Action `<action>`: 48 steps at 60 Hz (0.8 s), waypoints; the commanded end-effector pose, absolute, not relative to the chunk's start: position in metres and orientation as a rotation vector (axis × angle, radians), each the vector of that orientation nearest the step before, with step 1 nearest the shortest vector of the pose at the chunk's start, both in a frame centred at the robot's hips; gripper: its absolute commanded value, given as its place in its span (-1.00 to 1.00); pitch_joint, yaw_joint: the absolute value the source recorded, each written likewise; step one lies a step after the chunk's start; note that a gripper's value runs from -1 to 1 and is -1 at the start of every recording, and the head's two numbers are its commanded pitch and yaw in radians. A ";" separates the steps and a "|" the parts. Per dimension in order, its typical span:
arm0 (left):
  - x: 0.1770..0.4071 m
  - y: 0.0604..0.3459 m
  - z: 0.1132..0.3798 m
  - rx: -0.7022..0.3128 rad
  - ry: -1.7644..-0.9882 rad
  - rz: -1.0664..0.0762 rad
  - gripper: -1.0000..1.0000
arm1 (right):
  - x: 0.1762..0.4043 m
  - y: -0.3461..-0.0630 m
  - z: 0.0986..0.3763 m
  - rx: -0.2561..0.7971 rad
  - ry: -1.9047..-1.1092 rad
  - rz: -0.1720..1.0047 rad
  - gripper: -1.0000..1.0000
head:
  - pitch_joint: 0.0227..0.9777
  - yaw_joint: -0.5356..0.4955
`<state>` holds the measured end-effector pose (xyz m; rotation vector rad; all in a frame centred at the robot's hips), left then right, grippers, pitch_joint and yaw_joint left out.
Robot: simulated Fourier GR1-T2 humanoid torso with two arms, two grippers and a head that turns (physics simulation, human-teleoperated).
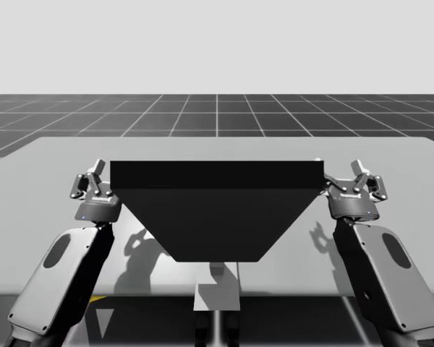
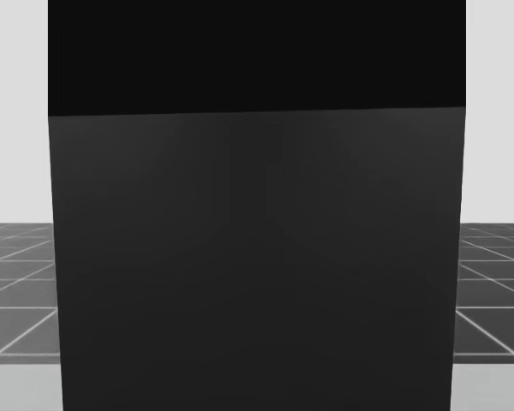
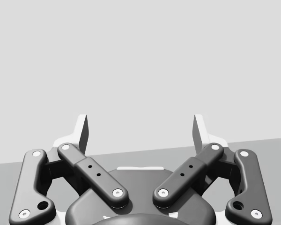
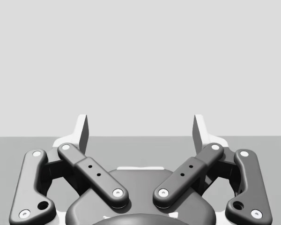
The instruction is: Reach around the screen and pick up the object behind it.
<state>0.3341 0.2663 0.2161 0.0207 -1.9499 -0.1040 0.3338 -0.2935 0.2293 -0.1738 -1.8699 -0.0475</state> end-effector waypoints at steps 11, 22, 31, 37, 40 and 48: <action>0.336 0.263 0.212 -0.030 -1.853 -0.121 -1.00 | 0.329 -0.283 0.227 -0.091 -1.796 0.054 -1.00 | -0.83 0.03; 0.331 0.257 0.210 -0.148 -1.715 -0.160 -1.00 | 0.321 -0.270 0.221 0.048 -1.735 0.203 -1.00 | -0.83 0.03; 0.314 0.257 0.211 -0.168 -1.666 -0.247 -1.00 | 0.307 -0.268 0.223 0.176 -1.723 0.302 -1.00 | -0.83 0.03; 0.297 0.262 0.209 -0.193 -1.638 -0.302 -1.00 | 0.294 -0.274 0.222 0.201 -1.725 0.401 -1.00 | -0.83 0.02; 0.287 0.267 0.209 -0.206 -1.633 -0.318 -1.00 | 0.287 -0.278 0.221 0.236 -1.717 0.426 -1.00 | -0.82 0.02; 0.260 0.282 0.209 -0.217 -1.612 -0.390 -1.00 | 0.266 -0.296 0.221 0.283 -1.729 0.481 -1.00 | -0.81 0.02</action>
